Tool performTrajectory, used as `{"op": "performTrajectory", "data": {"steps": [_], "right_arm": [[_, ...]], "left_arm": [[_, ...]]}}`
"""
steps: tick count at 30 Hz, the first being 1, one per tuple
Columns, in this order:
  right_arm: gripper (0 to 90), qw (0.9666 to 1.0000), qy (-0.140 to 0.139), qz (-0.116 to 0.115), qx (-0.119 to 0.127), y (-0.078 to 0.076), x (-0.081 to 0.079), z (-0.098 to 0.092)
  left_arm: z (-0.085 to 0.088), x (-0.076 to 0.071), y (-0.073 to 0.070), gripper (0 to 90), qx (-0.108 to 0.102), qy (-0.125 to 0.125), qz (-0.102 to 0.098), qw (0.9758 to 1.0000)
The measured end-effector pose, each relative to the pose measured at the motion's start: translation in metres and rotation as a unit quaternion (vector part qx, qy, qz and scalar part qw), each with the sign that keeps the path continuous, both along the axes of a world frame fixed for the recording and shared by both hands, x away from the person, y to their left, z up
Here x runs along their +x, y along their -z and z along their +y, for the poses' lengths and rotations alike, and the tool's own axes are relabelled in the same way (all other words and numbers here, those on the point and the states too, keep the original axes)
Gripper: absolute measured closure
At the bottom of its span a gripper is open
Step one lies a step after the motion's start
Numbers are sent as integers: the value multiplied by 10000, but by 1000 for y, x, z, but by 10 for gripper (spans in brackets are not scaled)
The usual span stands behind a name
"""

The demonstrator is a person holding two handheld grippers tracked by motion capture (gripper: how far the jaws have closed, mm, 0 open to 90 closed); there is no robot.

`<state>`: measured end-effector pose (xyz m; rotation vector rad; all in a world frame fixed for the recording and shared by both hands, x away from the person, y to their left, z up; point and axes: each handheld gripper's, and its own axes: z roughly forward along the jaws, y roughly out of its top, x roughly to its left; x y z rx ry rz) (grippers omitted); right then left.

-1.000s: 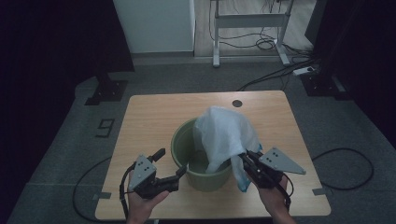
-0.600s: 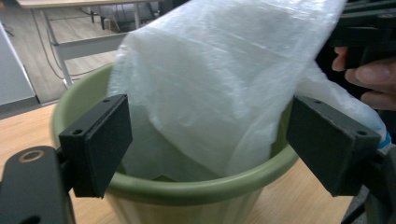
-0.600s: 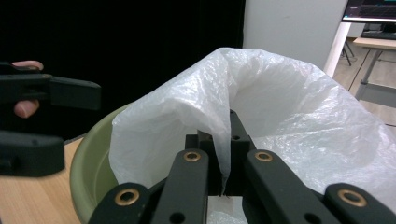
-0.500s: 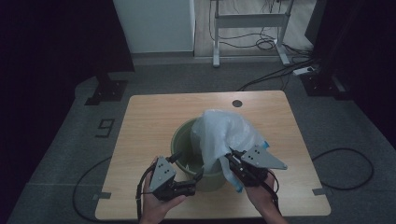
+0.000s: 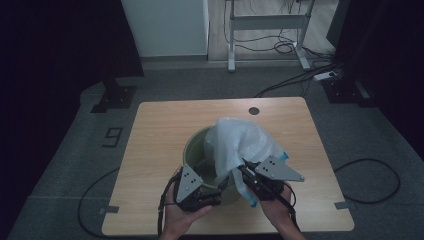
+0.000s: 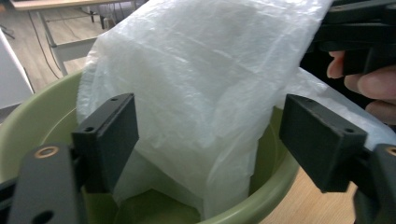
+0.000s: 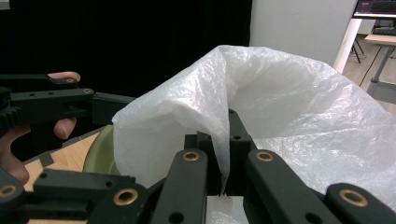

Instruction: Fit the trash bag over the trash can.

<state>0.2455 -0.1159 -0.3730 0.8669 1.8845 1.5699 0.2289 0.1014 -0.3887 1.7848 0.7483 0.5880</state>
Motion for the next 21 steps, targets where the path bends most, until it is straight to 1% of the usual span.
{"op": "performTrajectory", "data": {"steps": [2,4,6,7,9,11,13,15,16,17,18,19,20,21], "right_arm": [[873,10000,-2,-1,7,0,0,0],[873,10000,-9,-3,19,0,-1,-1],[870,10000,-23,-3,33,0,-1,-1],[866,10000,-31,-5,42,0,-1,-1],[858,10000,-62,-12,58,1,-2,-2],[843,9999,-95,-28,66,2,-3,-2],[813,9999,-129,-41,75,3,-4,-2],[783,9998,-175,-37,97,4,-4,-3],[744,9997,-208,-47,100,5,-5,-3],[669,9997,-206,-77,84,6,-7,-3],[573,9997,-167,-155,60,7,-11,-4],[500,9996,-156,-227,59,8,-14,-4],[450,9995,-144,-279,66,9,-18,-5],[422,9995,-122,-296,66,10,-22,-6]], "left_arm": [[-3,-1,0,245,29,-41,-54,10000],[-4,-1,0,301,28,-94,-82,9999],[-5,-1,0,381,15,-138,-127,9998],[-5,-1,0,442,7,-145,-143,9998],[-4,-1,-1,531,-23,-119,-149,9998],[-4,-1,-1,628,-45,-81,-199,9998],[-5,-1,-2,712,1,-21,-205,9998],[-5,-1,-2,769,6,24,-189,9998],[-4,0,-3,798,2,72,-174,9998],[-4,1,-3,823,-4,81,-159,9998],[-4,2,-4,842,-3,49,-160,9999],[-3,3,-4,857,-9,24,-156,9999],[-2,3,-4,869,-22,14,-148,9999],[0,4,-4,878,-44,-13,-137,9999]]}}
